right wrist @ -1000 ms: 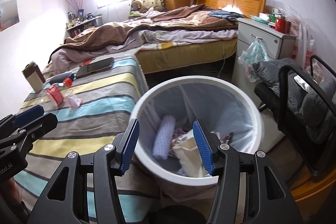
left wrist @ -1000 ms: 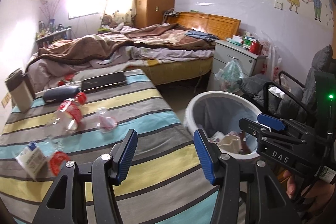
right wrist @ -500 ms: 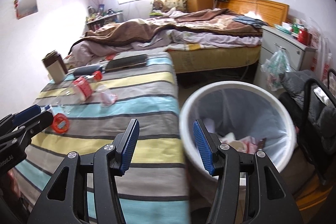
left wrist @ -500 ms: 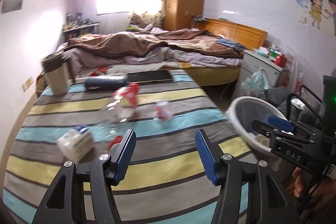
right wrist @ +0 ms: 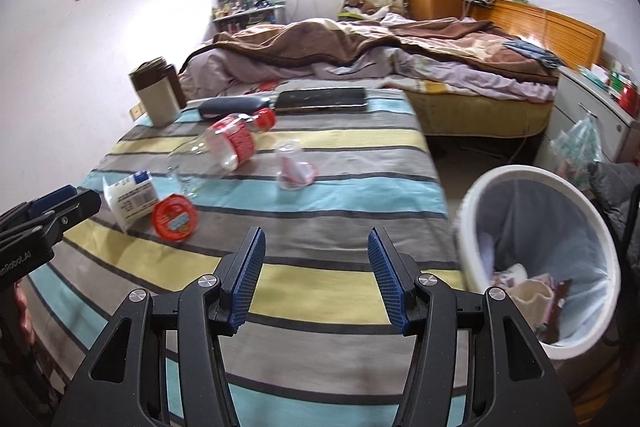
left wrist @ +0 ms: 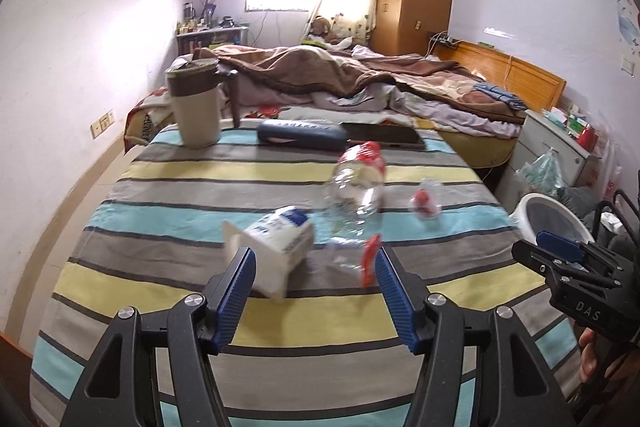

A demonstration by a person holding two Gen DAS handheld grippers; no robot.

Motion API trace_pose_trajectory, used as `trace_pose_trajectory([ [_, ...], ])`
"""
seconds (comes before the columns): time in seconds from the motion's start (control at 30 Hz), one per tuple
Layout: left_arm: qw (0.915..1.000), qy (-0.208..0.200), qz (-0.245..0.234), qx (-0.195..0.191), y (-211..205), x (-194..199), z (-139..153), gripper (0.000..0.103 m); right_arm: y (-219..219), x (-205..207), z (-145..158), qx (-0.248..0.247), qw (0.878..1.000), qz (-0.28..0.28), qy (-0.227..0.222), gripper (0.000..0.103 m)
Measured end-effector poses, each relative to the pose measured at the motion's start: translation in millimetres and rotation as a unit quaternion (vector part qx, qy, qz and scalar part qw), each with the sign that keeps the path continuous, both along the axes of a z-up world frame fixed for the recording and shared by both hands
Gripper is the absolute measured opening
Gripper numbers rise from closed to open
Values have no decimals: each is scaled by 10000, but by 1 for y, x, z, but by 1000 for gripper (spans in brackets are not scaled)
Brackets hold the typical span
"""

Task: Collect trash
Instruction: 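Move both grippers back toward the white yogurt cup and red lid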

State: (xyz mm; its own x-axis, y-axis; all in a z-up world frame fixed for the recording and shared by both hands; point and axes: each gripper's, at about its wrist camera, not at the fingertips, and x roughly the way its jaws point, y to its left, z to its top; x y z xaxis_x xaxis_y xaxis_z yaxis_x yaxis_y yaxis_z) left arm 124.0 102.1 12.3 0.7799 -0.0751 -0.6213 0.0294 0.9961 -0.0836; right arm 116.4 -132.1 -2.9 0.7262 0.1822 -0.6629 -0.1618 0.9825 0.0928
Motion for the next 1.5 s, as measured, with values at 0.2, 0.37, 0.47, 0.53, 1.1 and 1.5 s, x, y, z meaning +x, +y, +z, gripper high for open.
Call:
trace_pose_trajectory([
  [0.2,9997,200,139,-26,26,16,-15,62,21,4,-3,-13,9997,233,72,55],
  [0.37,9994,305,132,53,35,31,-25,62,32,8,-8,-35,9991,389,170,55],
  [0.47,9996,267,-56,62,34,38,-26,62,38,12,-11,-106,9988,427,221,55],
  [0.53,9991,375,-184,104,31,46,-28,62,42,15,-12,-78,9987,433,267,55],
  [1.1,9965,774,-293,-119,43,71,-50,26,65,28,-18,38,9965,729,402,55],
  [1.5,9970,682,-120,-340,62,57,-45,20,92,33,-21,182,9878,1452,531,63],
])
